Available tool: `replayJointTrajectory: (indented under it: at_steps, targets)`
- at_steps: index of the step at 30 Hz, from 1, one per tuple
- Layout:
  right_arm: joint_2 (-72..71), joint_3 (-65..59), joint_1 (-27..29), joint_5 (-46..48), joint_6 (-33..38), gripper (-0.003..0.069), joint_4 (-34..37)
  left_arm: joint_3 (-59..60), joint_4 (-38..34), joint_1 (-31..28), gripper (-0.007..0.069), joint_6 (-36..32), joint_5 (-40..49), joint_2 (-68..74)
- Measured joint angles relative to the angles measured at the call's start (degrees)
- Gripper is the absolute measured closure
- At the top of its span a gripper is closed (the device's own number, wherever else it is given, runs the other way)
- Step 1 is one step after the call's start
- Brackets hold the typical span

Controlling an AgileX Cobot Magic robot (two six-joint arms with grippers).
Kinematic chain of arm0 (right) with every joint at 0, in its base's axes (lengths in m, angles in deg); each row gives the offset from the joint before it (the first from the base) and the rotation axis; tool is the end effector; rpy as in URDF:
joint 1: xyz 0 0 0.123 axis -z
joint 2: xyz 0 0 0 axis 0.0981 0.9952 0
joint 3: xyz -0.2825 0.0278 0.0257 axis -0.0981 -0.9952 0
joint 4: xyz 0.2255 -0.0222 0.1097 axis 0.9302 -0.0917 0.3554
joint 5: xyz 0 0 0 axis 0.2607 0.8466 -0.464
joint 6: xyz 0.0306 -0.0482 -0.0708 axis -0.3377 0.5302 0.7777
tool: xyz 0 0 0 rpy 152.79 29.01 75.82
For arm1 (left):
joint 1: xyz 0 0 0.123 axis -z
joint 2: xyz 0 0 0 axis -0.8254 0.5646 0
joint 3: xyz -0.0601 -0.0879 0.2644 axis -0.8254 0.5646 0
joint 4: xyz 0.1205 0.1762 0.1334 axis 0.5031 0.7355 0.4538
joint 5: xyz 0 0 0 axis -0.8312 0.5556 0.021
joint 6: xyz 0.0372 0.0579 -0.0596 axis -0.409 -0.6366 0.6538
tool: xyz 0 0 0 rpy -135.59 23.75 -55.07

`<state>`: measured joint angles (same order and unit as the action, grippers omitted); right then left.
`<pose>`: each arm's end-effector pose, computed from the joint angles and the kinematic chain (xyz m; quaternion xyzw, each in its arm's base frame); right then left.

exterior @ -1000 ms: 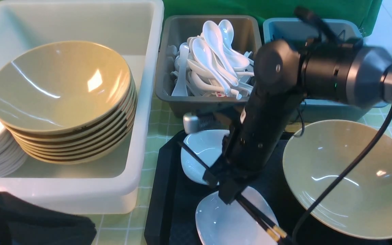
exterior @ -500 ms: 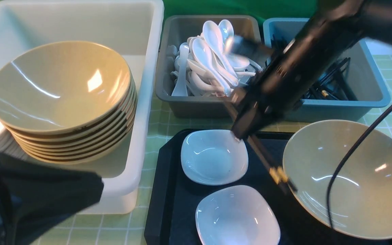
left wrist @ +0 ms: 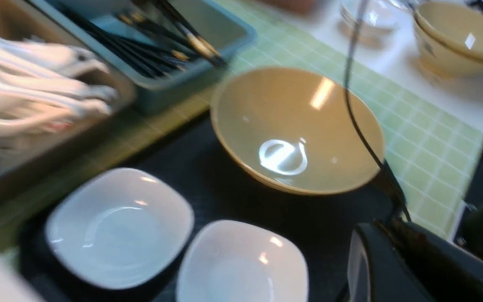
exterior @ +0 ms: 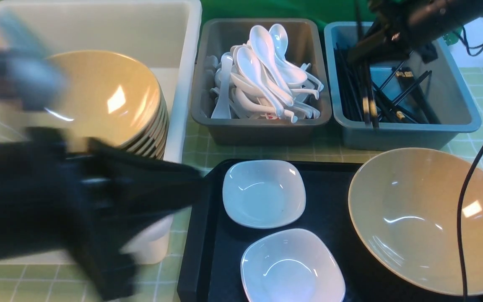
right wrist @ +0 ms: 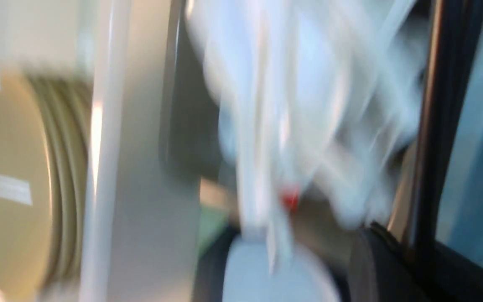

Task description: On green table put chopsticks spoon bowls plates into blue grey white boxes.

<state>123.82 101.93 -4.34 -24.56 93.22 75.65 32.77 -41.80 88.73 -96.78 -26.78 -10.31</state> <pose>0.4753 0.0462 0.3059 0.0649 0.8962 0.3606 0.2501 0.1196 -0.1244 0.3658 0.3766 0.7599 -0.3042 0.4337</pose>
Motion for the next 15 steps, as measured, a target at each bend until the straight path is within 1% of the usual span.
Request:
replayJointTrajectory:
  at_steps: [2,3,4,7,10,13,14,15]
  targets:
    - [2.3,2.5,0.8,-2.9,-0.1,0.0601,0.7,-1.7,-3.2,0.0,0.0625,-4.0,0.1,4.3]
    - [2.5,2.9,0.9,-3.2,-0.1,0.0601,0.8,-2.0,-3.4,0.0,0.0625,-4.2,0.1,4.6]
    - [4.2,3.9,1.3,-5.6,0.0,0.0601,1.1,-3.5,-4.9,0.0,0.0625,-5.4,0.2,6.9]
    - [7.1,4.3,1.6,-9.9,1.2,0.0601,1.2,-6.8,-6.2,0.0,0.0625,-6.6,1.4,9.8]
    - [9.2,4.3,1.7,-11.9,2.8,0.0596,1.0,-7.8,-6.2,0.0,0.0625,-6.7,2.0,10.6]
    - [12.0,4.3,1.7,-13.6,5.1,0.0562,0.4,-8.3,-6.3,0.0,0.0625,-6.7,2.9,11.1]
    - [12.1,4.3,1.7,-13.8,5.2,0.0562,0.4,-8.3,-6.3,0.0,0.0625,-6.7,2.9,11.1]
    - [12.5,4.3,1.7,-14.2,6.1,0.0522,-0.5,-8.3,-6.3,0.0,0.0625,-6.7,3.3,11.1]
